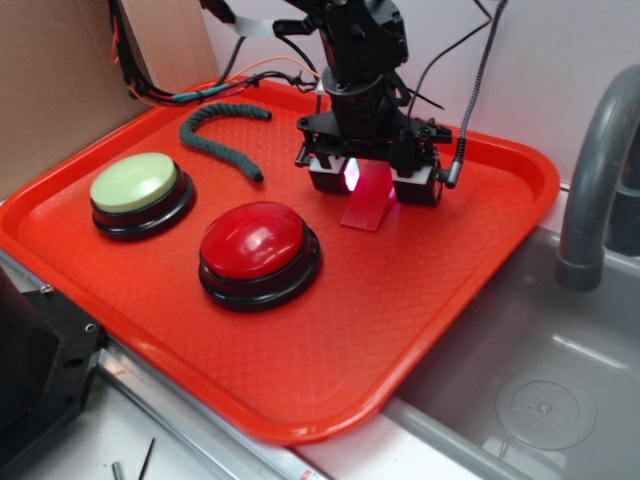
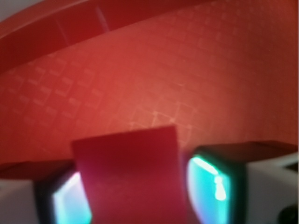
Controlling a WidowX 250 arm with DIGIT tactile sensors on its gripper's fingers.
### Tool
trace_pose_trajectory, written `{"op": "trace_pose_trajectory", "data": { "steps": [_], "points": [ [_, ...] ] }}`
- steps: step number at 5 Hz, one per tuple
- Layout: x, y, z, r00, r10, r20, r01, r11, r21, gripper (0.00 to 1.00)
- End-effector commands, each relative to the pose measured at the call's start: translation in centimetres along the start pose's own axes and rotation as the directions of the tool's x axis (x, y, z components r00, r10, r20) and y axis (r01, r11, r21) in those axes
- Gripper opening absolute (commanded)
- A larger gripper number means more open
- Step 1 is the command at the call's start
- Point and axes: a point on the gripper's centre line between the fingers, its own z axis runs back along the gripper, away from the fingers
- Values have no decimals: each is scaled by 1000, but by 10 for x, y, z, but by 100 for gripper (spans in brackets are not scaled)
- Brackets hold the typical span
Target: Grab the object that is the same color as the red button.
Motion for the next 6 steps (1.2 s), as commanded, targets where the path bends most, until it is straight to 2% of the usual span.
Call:
{"op": "trace_pose_trajectory", "data": {
  "steps": [1,3,4,5,6],
  "points": [
    [16,-1,21,1000,15,11,-15,999,-38,0],
    [34,-7,101,995,-17,-98,11,998,-61,0],
    [38,-3,150,994,-10,-112,-4,992,-124,0],
    [41,3,193,995,20,-100,-37,986,-165,0],
    [40,11,209,997,51,-62,-61,983,-172,0]
  ]
}}
